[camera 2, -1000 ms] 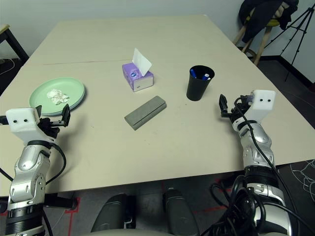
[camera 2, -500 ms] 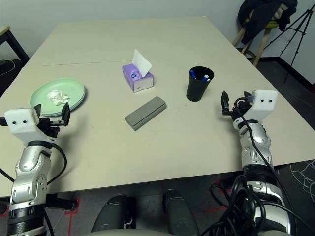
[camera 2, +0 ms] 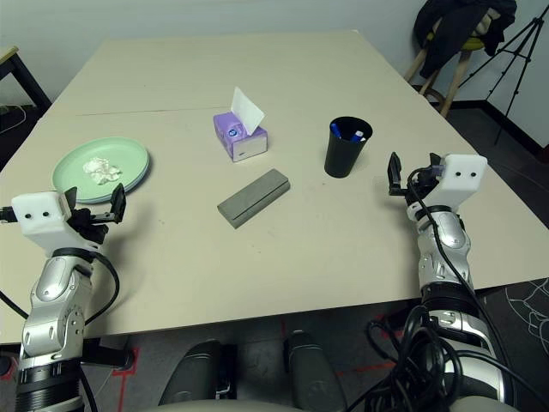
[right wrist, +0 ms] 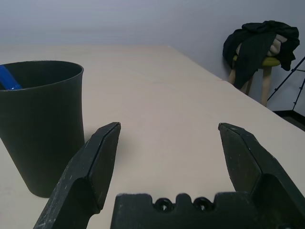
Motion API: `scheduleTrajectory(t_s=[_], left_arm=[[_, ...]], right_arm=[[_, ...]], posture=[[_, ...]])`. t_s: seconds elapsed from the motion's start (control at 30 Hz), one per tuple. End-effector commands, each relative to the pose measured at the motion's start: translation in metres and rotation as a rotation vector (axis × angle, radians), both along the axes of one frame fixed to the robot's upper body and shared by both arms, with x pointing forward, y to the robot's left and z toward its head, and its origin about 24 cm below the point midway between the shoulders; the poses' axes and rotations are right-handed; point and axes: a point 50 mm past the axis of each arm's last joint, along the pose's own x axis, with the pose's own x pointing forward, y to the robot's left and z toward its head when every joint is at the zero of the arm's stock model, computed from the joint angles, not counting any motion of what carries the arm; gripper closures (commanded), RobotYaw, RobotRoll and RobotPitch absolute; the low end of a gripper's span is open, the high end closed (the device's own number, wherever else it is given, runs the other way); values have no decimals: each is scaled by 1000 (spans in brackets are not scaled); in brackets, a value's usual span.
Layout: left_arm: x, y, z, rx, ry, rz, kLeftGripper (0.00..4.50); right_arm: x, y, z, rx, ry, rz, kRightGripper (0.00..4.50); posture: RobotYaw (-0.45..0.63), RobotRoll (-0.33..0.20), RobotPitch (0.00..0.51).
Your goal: Organize and tidy the items on the table.
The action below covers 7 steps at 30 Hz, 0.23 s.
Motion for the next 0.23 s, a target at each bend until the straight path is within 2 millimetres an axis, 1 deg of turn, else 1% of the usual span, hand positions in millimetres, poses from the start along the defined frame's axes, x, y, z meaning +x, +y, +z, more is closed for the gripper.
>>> scheduleTrajectory(t_s=[0.03, 0.23], left_arm=[[1, -3, 1, -4, 6, -20, 0], [3, -3, 1, -6, 9, -16, 0]], right_arm=[[-1, -3, 2, -9, -10, -15, 13], [-1, -3, 2, -13, -11, -16, 13]], posture=[[24, 0, 69], [19, 0, 70]])
